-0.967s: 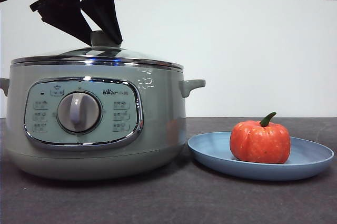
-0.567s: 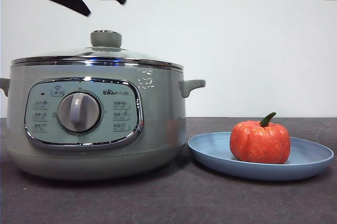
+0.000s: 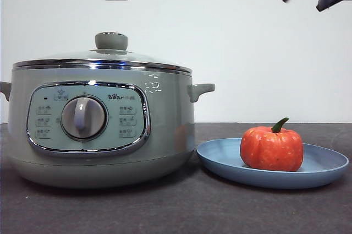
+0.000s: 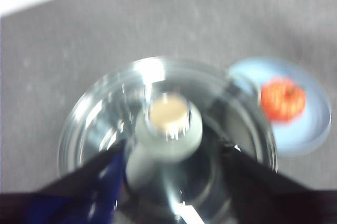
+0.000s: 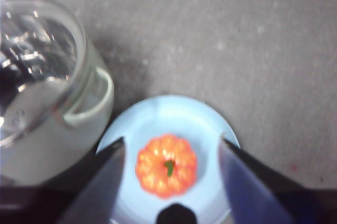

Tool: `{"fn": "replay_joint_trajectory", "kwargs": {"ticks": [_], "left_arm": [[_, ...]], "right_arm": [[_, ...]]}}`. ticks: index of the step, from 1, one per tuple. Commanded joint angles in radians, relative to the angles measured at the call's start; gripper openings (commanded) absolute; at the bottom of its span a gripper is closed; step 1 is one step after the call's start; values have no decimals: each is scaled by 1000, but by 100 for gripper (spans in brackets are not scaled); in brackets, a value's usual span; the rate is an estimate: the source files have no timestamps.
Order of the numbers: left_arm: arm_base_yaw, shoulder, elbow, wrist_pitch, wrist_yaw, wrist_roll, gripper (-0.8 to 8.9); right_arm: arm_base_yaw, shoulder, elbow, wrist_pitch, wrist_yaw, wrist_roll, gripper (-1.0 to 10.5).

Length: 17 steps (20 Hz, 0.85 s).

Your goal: Take the pumpkin out from the steamer,put the pumpkin in the blue plate,close the lid

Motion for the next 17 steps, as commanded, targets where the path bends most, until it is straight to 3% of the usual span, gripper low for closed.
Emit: {"fn": "replay_joint_trajectory", "kwargs": {"ticks": [1, 4, 10, 12, 17], "left_arm": [[-2, -19, -4, -12, -38, 46, -8], [-2, -94, -77, 55, -66, 39, -8], [-2, -352, -415, 259, -146, -22, -8], [-2, -435, -502, 312, -147, -35, -8], [-2, -449, -518, 291, -147, -36, -3]], "right_arm": [[2, -18, -5, -23, -1, 2, -16], [20, -112, -93, 93, 0, 21, -17], [49, -365, -401, 421, 7, 49, -16], [47, -377, -427, 430, 9, 51, -16], [47, -365, -427, 416, 6, 92, -16]]}}
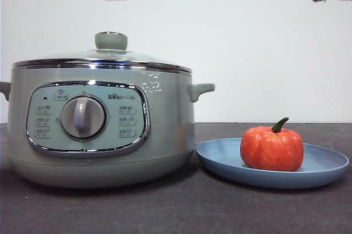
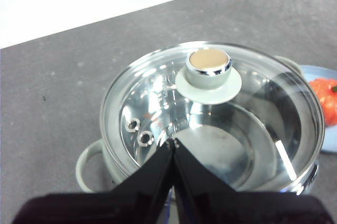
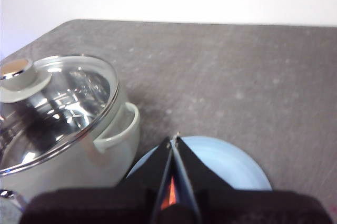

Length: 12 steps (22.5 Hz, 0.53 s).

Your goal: Take the pumpkin out from the steamer,put the pumpkin in the blue plate,close the lid

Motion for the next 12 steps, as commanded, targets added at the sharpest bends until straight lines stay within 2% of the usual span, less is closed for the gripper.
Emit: {"fn": "replay_joint_trajectory", "kwargs": {"ticks": [1, 12], "left_arm": [[-2, 3, -5, -6, -2, -9, -3], [-2, 11, -5, -18, 1, -9, -3]], "right_arm": [[1, 1, -8, -2, 2, 34, -16], [0, 0, -8, -2, 2, 34, -16]]}}
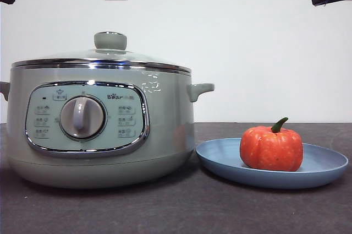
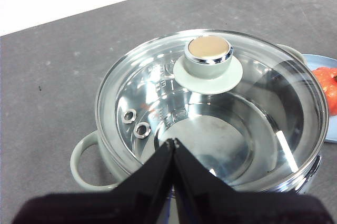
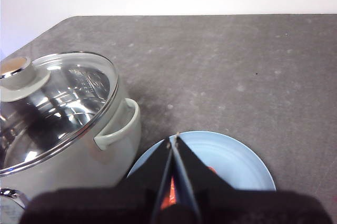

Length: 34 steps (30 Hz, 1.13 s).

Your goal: Take the pumpkin out from the steamer,put the pumpkin in the blue plate,close the lid

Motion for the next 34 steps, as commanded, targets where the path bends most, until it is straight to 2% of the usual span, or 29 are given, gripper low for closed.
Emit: {"fn": "replay_joint_trajectory", "kwargs": {"ticks": [1, 6, 8, 11, 16, 21, 28, 34], "left_arm": [[-2, -3, -5, 3, 0, -9, -3], [16, -66, -5, -42, -11, 6, -3], [60, -140, -5, -84, 8, 28, -3], [175, -273, -8, -112, 85, 8, -3], [389, -422, -64, 11, 109, -2, -3], [515, -478, -217, 166, 109, -2, -3], [566, -481, -456, 303, 110, -6, -3], [568, -481, -565, 326, 109, -8, -3]], "right_arm": [[0, -2, -8, 7, 2, 9, -16], [0, -2, -8, 6, 2, 9, -16], [1, -2, -8, 7, 2, 9, -16], [0, -2, -8, 7, 3, 9, -16], [1, -2, -8, 7, 2, 9, -16], [1, -2, -8, 7, 3, 9, -16], [1, -2, -8, 6, 3, 9, -16], [1, -2, -8, 6, 2, 9, -16]]}}
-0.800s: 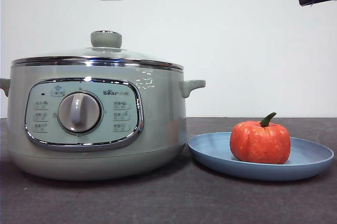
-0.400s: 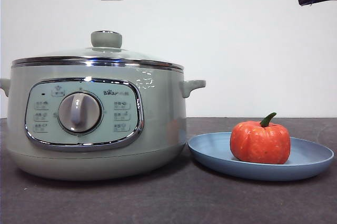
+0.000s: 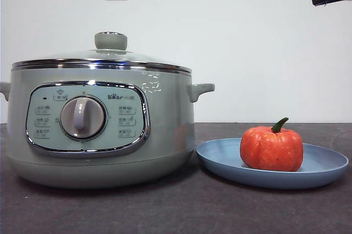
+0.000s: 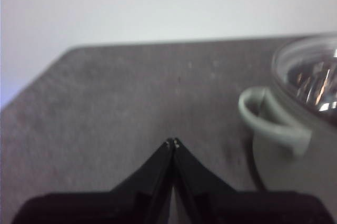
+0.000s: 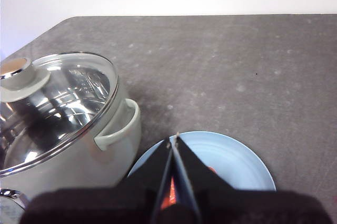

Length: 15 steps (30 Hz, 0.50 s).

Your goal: Take the pumpkin out from the steamer,put the pumpkin in the blue plate,close the lid

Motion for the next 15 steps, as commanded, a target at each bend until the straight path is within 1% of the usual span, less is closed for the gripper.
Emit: {"fn": "replay_joint_trajectory", "kwargs": {"ticks": [1, 8, 15], "left_arm": [[4, -4, -27, 19, 3, -10, -3], [4, -4, -69, 26, 3, -16, -3], [4, -5, -72, 15, 3, -43, -3]], "right_arm": [[1, -1, -8, 6, 2, 9, -16], [1, -1, -8, 6, 3, 9, -16], [1, -1, -8, 6, 2, 9, -16]]}}
